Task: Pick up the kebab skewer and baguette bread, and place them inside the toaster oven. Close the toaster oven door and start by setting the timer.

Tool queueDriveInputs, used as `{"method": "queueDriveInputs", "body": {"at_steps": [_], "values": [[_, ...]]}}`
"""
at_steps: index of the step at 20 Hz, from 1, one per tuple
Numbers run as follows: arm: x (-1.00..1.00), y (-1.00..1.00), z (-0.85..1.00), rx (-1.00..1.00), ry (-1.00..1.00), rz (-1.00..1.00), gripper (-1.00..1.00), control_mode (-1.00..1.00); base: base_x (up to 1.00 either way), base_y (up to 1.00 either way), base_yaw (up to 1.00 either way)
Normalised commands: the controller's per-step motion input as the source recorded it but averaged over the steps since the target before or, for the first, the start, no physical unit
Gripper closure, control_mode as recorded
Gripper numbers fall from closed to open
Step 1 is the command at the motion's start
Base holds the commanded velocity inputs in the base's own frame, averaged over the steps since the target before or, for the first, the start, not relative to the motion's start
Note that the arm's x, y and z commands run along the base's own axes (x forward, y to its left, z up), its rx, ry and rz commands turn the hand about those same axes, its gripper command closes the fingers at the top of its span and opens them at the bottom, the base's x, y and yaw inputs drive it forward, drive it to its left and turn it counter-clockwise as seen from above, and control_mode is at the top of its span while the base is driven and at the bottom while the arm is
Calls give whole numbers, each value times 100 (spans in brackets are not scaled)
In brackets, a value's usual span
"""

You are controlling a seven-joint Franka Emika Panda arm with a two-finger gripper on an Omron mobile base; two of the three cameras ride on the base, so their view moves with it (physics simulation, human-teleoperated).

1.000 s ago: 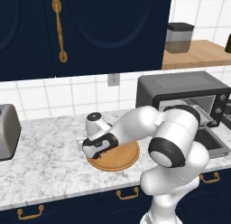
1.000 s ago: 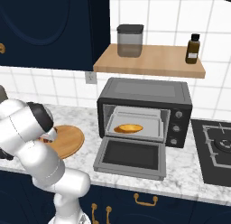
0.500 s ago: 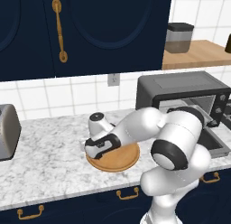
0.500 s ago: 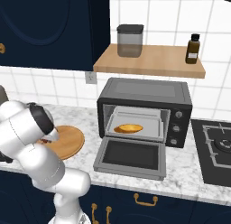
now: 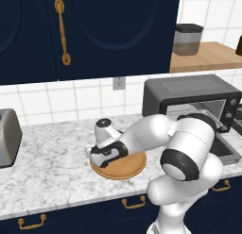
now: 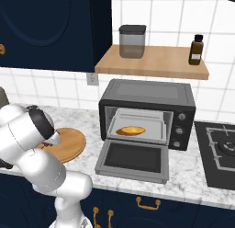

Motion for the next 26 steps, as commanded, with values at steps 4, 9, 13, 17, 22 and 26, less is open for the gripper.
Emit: {"method": "queueDriveInputs", "body": {"at_steps": [4,9,13,17,22,26], "values": [[9,-29,55,0,0,0,100,-100,0,0,0],[-22,-30,85,0,0,1,100,-100,0,0,0],[-44,-47,59,-3,0,2,100,-100,0,0,0],[-44,-68,52,-2,0,8,100,-100,0,0,0],[-58,-76,46,0,0,17,100,-100,0,0,0],[-73,-78,24,0,0,16,100,-100,0,0,0]]}}
